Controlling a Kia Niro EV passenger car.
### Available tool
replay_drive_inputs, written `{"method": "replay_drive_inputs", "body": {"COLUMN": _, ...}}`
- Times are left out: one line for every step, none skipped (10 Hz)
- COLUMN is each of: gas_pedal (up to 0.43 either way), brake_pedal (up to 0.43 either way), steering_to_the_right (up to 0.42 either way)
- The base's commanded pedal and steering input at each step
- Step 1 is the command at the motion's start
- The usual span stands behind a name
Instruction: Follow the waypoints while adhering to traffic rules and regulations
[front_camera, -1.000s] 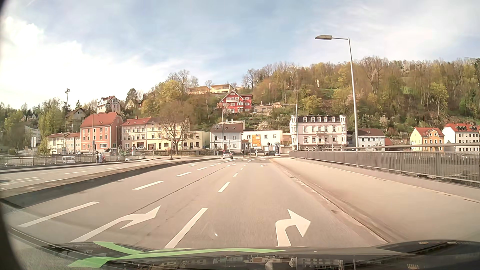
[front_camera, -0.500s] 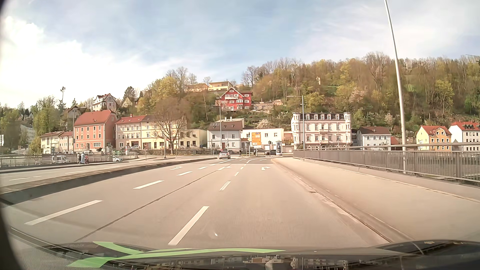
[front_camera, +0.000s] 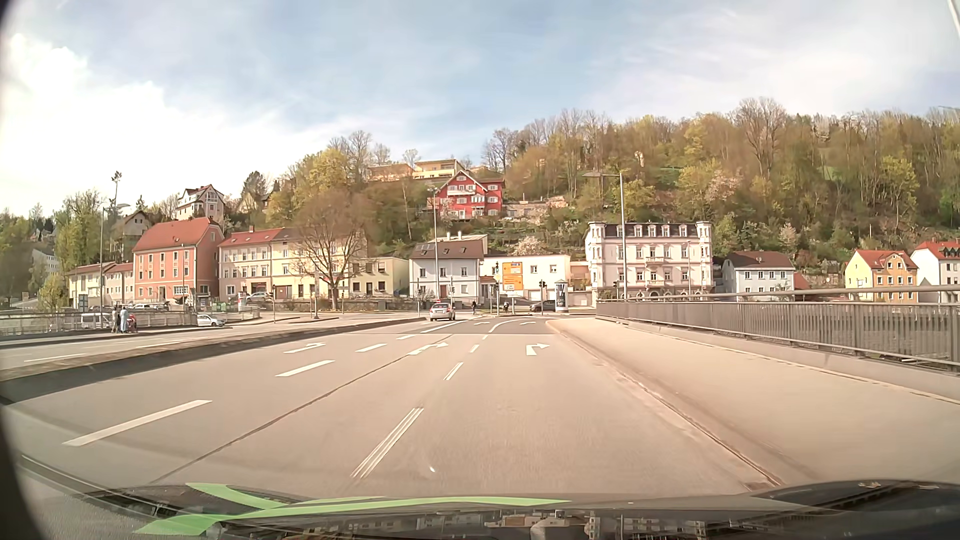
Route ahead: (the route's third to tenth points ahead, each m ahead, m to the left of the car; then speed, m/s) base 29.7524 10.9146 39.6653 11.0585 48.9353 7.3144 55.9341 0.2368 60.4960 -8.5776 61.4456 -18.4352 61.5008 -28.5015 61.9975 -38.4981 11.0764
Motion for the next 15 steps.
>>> {"method": "replay_drive_inputs", "body": {"gas_pedal": 0.0, "brake_pedal": 0.079, "steering_to_the_right": -0.001}}
{"method": "replay_drive_inputs", "body": {"gas_pedal": 0.0, "brake_pedal": 0.079, "steering_to_the_right": -0.001}}
{"method": "replay_drive_inputs", "body": {"gas_pedal": 0.0, "brake_pedal": 0.085, "steering_to_the_right": -0.002}}
{"method": "replay_drive_inputs", "body": {"gas_pedal": 0.0, "brake_pedal": 0.079, "steering_to_the_right": -0.002}}
{"method": "replay_drive_inputs", "body": {"gas_pedal": 0.0, "brake_pedal": 0.079, "steering_to_the_right": -0.002}}
{"method": "replay_drive_inputs", "body": {"gas_pedal": 0.0, "brake_pedal": 0.079, "steering_to_the_right": -0.002}}
{"method": "replay_drive_inputs", "body": {"gas_pedal": 0.0, "brake_pedal": 0.079, "steering_to_the_right": -0.002}}
{"method": "replay_drive_inputs", "body": {"gas_pedal": 0.0, "brake_pedal": 0.079, "steering_to_the_right": -0.002}}
{"method": "replay_drive_inputs", "body": {"gas_pedal": 0.0, "brake_pedal": 0.085, "steering_to_the_right": -0.002}}
{"method": "replay_drive_inputs", "body": {"gas_pedal": 0.0, "brake_pedal": 0.091, "steering_to_the_right": -0.001}}
{"method": "replay_drive_inputs", "body": {"gas_pedal": 0.0, "brake_pedal": 0.11, "steering_to_the_right": -0.001}}
{"method": "replay_drive_inputs", "body": {"gas_pedal": 0.0, "brake_pedal": 0.128, "steering_to_the_right": -0.001}}
{"method": "replay_drive_inputs", "body": {"gas_pedal": 0.0, "brake_pedal": 0.128, "steering_to_the_right": -0.002}}
{"method": "replay_drive_inputs", "body": {"gas_pedal": 0.0, "brake_pedal": 0.134, "steering_to_the_right": -0.002}}
{"method": "replay_drive_inputs", "body": {"gas_pedal": 0.0, "brake_pedal": 0.14, "steering_to_the_right": -0.002}}
